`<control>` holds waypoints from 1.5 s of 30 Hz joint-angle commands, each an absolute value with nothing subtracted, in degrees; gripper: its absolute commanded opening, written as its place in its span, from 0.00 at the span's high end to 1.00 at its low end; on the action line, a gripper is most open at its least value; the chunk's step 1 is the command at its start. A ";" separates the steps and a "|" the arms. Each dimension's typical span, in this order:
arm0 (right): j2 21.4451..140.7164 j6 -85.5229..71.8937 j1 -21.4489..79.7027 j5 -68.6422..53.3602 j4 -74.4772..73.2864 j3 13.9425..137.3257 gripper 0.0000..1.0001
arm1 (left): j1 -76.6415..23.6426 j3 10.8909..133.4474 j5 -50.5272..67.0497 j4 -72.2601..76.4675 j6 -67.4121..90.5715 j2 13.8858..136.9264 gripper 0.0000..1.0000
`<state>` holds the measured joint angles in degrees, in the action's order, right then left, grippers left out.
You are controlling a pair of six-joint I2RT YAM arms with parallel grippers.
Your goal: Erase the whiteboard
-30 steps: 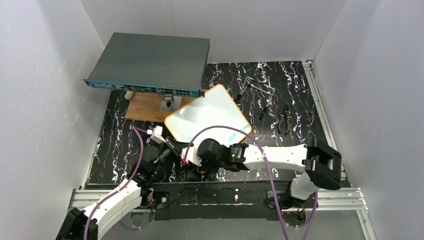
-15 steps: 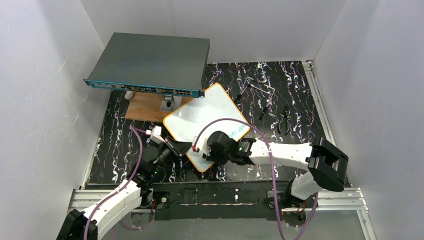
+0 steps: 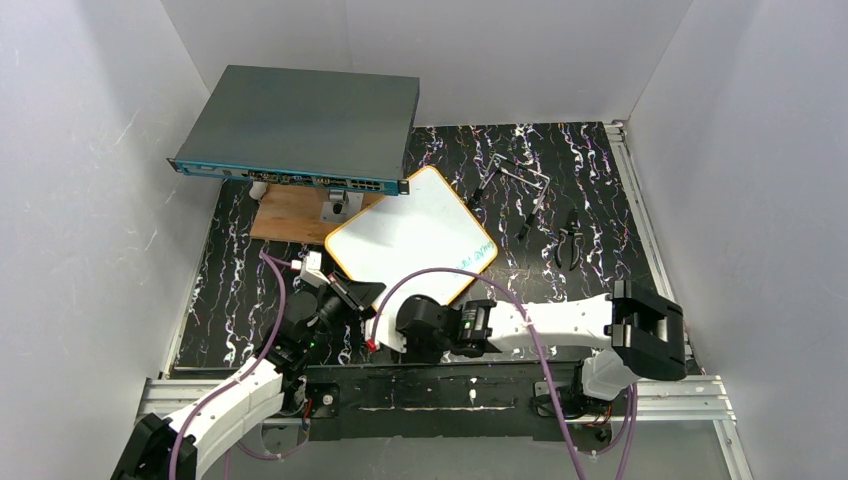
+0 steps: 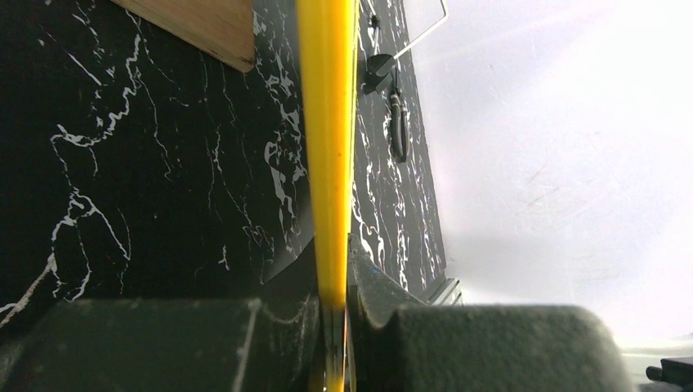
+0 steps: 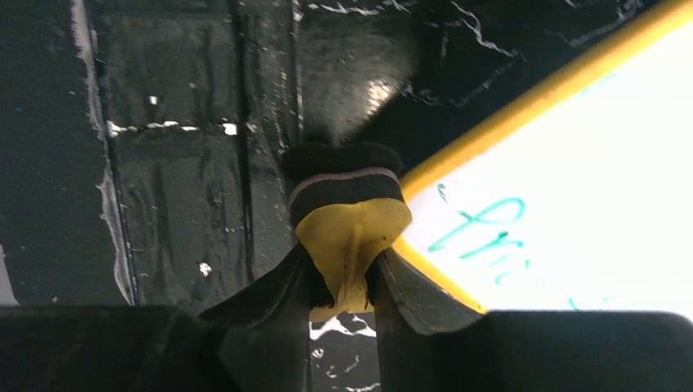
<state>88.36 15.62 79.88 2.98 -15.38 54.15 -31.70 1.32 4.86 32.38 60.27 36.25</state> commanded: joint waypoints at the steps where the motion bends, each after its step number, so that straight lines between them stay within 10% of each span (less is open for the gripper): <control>1: 84.18 16.16 74.10 4.72 -16.84 52.21 0.99 | -31.82 0.64 4.24 32.40 57.52 35.65 1.00; 12: 80.53 21.11 70.23 -9.75 -27.19 60.07 0.99 | -31.82 1.34 6.45 32.67 55.87 36.92 1.00; 31: 96.14 19.79 69.20 14.26 -19.98 60.32 0.99 | -31.82 0.86 7.82 34.13 56.78 36.24 1.00; 45: 96.41 22.48 80.23 10.40 -22.96 64.10 0.99 | -31.82 0.70 7.74 36.08 57.07 38.69 1.00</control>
<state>95.18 21.63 77.38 11.55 -23.16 62.04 -31.57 0.54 5.76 34.87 56.80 38.37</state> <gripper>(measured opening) 0.356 0.071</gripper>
